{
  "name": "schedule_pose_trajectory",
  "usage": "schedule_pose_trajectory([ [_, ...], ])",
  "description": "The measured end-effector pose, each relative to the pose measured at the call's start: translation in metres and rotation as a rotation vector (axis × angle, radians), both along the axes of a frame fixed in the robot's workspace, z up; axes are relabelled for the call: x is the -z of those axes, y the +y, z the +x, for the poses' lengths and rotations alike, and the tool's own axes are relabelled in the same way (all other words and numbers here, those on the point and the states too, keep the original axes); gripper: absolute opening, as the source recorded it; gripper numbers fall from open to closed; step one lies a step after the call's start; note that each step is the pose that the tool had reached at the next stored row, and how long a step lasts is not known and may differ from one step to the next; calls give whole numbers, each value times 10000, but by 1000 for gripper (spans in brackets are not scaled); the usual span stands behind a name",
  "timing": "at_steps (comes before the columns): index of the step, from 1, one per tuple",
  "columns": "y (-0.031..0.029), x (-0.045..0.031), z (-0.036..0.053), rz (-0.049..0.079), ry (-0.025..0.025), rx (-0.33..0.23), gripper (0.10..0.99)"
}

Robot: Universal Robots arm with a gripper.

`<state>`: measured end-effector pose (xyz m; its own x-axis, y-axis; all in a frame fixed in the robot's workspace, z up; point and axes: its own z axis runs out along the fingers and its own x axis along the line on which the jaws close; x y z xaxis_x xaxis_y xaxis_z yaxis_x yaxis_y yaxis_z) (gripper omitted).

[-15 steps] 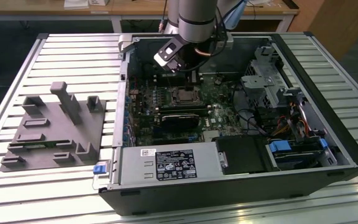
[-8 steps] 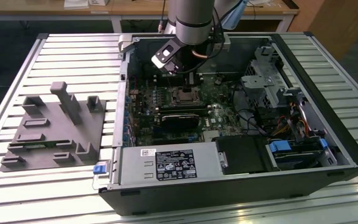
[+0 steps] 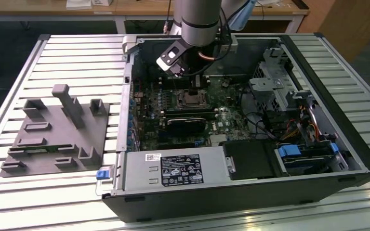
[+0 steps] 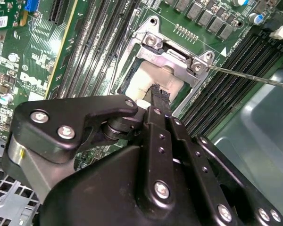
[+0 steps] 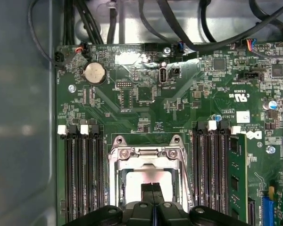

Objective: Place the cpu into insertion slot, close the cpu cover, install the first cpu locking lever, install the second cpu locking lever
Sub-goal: 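Close the cpu cover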

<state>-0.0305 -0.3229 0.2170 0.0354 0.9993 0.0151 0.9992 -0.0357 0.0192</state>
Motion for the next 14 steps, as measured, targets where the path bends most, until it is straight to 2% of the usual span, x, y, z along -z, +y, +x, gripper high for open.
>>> schedule_pose_trajectory([
  [6, 0, 0, 0, -1, 0, -772, 106],
  [14, 0, 0, 0, -10, 1, -2191, 106],
])
